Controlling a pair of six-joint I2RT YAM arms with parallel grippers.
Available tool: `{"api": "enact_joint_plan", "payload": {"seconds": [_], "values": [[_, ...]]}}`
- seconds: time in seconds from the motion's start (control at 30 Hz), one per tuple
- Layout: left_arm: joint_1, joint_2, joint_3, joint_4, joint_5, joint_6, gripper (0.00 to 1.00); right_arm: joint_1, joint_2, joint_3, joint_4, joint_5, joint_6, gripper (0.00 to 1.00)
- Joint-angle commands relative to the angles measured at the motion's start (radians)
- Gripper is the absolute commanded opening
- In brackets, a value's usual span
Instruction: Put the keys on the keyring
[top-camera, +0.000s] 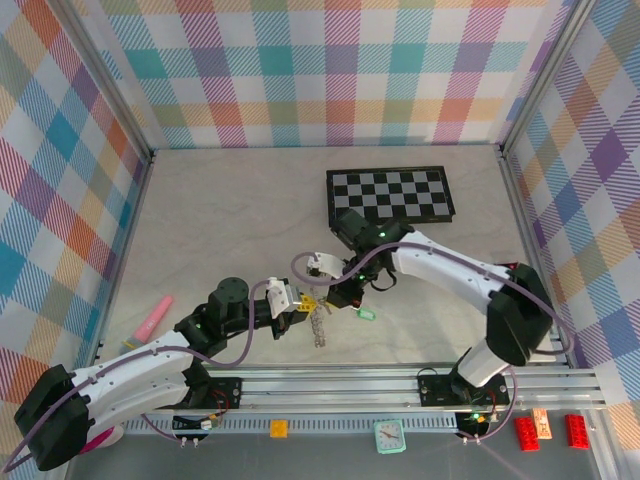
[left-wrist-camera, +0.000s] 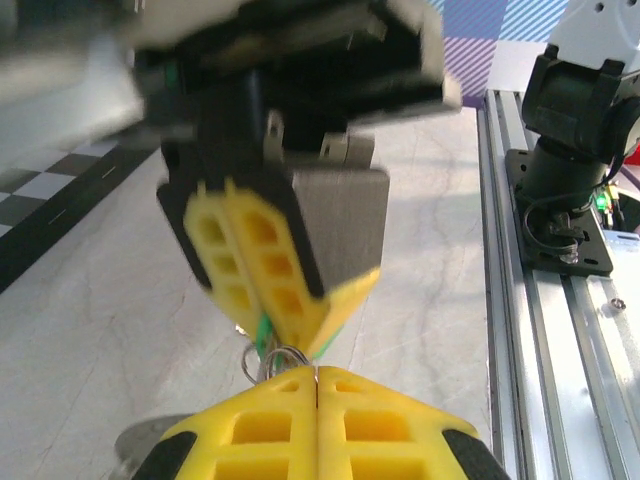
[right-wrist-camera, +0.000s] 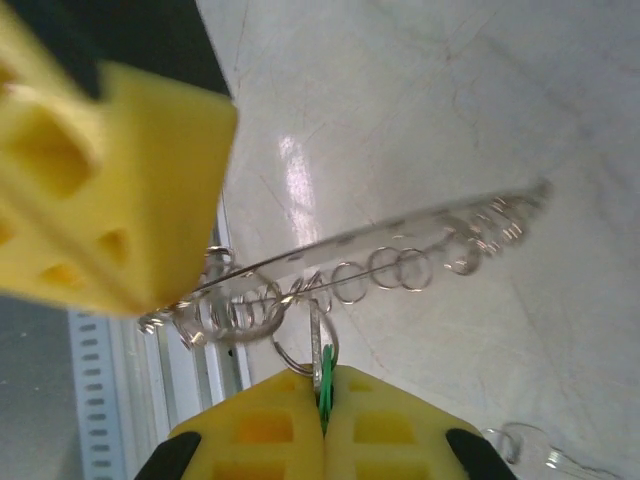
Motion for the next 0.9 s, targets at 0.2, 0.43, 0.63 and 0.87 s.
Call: {"api": "enact_joint_plan", "payload": {"seconds": [0.2, 0.43, 0.63, 0.87], "values": [[0.0, 0.018, 0.038, -0.024, -0.07, 0.022, 0.3, -0.003, -0.118, -0.002, 0.024, 0.146, -0.007, 0.0], [0.0, -0.121, -0.006, 0.015, -0.182, -0.017, 0.49, 0.0, -0.127, 0.041, -0.042, 0.247, -0.025, 0.0], [0.0, -0.305, -0.046, 0.015, -0.479, -0.066, 0.53, 0.039, -0.129, 0.106, -0.064, 0.273, -0.034, 0.0], [-0.001, -0.523, -0.017, -0.142, -0.833, -0.101, 0.54, 0.132, -0.068, 0.214, -0.006, 0.197, -0.011, 0.0]]}}
